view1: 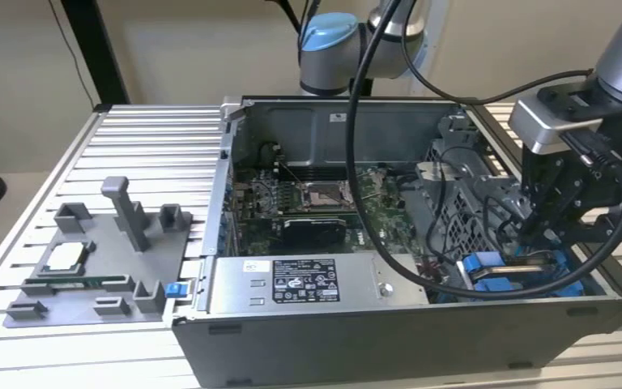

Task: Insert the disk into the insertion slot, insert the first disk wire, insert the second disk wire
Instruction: 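Insert the first disk wire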

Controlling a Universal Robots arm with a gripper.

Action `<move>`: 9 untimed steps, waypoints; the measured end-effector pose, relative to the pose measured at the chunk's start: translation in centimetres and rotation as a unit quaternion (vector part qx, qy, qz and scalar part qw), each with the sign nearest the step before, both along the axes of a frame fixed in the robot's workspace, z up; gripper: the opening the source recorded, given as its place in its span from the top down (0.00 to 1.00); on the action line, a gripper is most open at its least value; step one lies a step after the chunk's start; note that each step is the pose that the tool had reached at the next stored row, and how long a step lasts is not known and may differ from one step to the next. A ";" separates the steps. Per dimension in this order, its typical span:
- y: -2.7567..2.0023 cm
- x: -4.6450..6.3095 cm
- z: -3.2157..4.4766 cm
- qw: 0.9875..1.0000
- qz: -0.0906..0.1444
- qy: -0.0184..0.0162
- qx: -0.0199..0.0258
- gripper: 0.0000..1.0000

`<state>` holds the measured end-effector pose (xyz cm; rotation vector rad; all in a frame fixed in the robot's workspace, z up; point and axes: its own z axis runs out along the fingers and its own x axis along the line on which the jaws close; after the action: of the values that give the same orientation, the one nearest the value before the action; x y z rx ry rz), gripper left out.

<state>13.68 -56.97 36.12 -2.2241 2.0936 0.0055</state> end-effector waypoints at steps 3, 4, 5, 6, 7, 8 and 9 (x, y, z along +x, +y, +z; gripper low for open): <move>0.00 0.0 -0.01 1.000 0.000 0.000 0.000 1.00; 0.00 0.0 -0.01 1.000 0.001 0.000 0.000 1.00; 0.00 0.0 -0.03 1.000 0.001 0.000 0.000 1.00; 0.00 0.0 -0.07 1.000 0.001 0.000 0.000 1.00; 0.00 0.0 -0.10 1.000 0.001 0.000 0.000 1.00; 0.00 0.0 -0.12 1.000 0.001 0.000 0.000 1.00; 0.00 0.0 -0.12 1.000 0.001 0.000 0.000 1.00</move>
<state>13.70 -56.97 36.01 -2.2254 2.0913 0.0047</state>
